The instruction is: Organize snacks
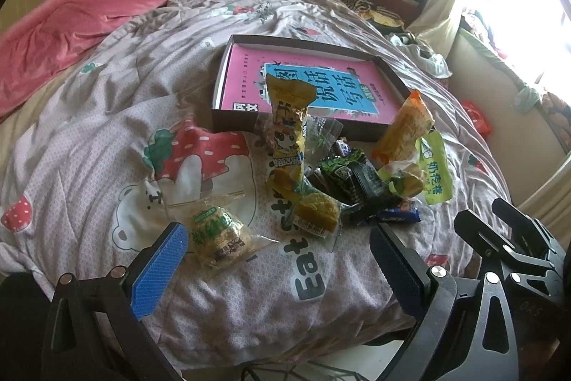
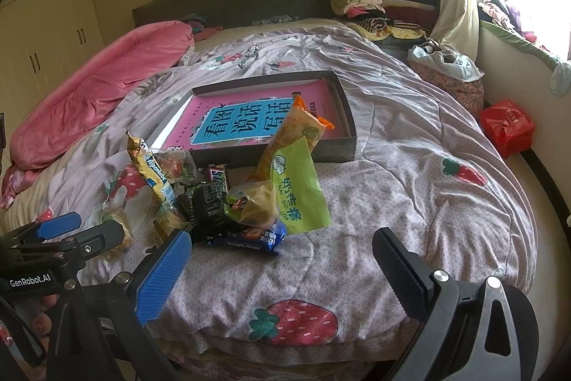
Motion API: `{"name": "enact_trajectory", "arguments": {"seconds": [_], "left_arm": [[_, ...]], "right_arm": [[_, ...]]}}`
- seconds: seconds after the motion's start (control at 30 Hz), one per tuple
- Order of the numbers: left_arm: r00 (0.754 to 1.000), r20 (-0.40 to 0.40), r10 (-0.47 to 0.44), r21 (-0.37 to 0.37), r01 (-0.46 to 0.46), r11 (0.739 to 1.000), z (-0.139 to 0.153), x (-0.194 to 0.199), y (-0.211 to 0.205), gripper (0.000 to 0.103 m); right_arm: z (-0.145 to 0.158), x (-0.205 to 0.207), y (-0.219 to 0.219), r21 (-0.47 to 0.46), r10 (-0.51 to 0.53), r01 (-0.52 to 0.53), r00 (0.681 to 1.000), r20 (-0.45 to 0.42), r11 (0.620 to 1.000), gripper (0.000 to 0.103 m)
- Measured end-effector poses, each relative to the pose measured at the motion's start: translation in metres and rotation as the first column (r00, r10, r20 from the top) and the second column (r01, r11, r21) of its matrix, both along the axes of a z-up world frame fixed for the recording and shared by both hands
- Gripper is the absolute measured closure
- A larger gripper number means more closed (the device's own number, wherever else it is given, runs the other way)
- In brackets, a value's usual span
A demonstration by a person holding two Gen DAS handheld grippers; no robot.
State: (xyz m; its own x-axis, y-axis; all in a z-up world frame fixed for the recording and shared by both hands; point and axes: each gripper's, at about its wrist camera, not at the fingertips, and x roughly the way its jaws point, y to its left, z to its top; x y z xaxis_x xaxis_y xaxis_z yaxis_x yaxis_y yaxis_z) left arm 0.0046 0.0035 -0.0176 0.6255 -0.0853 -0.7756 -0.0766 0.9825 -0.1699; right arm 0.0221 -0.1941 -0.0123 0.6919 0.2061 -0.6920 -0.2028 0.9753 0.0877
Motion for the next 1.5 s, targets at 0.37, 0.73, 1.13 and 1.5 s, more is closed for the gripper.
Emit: {"name": "enact_trajectory", "arguments": {"seconds": [0.37,0.73,1.13,1.5], "left_arm": [[1.0,-0.005,0.001,0.002,-0.001,1.0,-0.004,0.0,0.0,0.002],[1.0,-0.013,0.004,0.0,-0.004,1.0,-0.006,0.0,0.002,0.002],[0.995,-0.081,0.067,-0.018,-0.068,0.997,-0.019,-0.002,0.027,0.002],[0.981,-0.151,0.124,-0.109,-0.141,0.984,-0.037,0.007,0.057,0.001]], "right_arm": [[-0.001,-0.001,0.0,0.001,0.002,-0.002,1.0,-0.003,1.0,0.001],[-0.005,0.0,0.002,0.007,0.006,-0.006,1.0,-0.012,1.0,0.001],[-0.011,0.01,0.002,0.022,0.01,-0.009,0.999,-0.043,1.0,0.001],[-0.016,0.018,0.0,0.033,0.012,-0.01,0.998,-0.056,0.999,0.001]]}}
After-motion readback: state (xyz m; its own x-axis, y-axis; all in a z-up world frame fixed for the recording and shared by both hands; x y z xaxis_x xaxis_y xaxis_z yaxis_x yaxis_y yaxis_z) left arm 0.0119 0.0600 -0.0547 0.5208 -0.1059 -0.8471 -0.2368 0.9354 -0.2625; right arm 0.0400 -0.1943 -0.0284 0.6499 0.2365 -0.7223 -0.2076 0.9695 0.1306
